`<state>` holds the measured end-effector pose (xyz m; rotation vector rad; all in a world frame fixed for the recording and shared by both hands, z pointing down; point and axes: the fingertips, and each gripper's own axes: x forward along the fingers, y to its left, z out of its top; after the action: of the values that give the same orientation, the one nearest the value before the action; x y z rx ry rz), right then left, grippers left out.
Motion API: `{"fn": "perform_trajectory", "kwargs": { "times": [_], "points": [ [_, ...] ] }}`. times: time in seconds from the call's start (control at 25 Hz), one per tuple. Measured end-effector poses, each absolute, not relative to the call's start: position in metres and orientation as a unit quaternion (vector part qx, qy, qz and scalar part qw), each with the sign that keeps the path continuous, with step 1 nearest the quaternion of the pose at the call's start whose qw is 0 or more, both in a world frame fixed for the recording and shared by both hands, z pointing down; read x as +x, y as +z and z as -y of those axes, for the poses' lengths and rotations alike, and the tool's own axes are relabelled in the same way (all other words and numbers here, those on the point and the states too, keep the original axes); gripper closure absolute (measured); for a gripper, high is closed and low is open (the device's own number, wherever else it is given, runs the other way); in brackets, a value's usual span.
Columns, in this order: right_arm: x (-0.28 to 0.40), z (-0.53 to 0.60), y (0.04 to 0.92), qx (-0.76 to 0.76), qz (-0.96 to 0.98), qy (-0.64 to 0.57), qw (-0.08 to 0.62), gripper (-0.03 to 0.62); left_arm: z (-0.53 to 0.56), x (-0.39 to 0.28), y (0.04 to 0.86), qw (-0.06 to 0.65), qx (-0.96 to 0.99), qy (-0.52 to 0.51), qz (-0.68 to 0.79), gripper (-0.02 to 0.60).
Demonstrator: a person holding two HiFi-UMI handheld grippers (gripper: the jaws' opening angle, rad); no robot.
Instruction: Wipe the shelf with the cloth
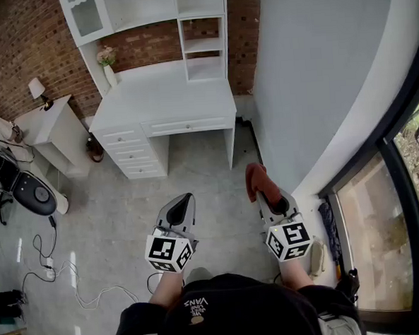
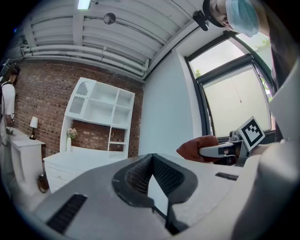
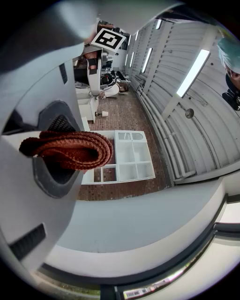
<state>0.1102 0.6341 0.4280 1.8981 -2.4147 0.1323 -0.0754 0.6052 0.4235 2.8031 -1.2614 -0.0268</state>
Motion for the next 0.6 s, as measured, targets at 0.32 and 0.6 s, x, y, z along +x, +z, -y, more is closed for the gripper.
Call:
{"fn": "perform_trajectory", "kwargs": {
  "times": [0.32,0.6],
  "points": [
    [0.122,-0.616,0.441,0.609,0.79,0.064,0.019,0.51,-0.592,-0.065,0.438,0.052,0.91,-0.012,0.411,0.574],
    [0.119,-0.568,0.441,0.615,0.786,0.062,0.021,0.51,-0.541,-0.061,0.445,0.061,0.917,-0.017,0.394,0.574]
  ]
}}
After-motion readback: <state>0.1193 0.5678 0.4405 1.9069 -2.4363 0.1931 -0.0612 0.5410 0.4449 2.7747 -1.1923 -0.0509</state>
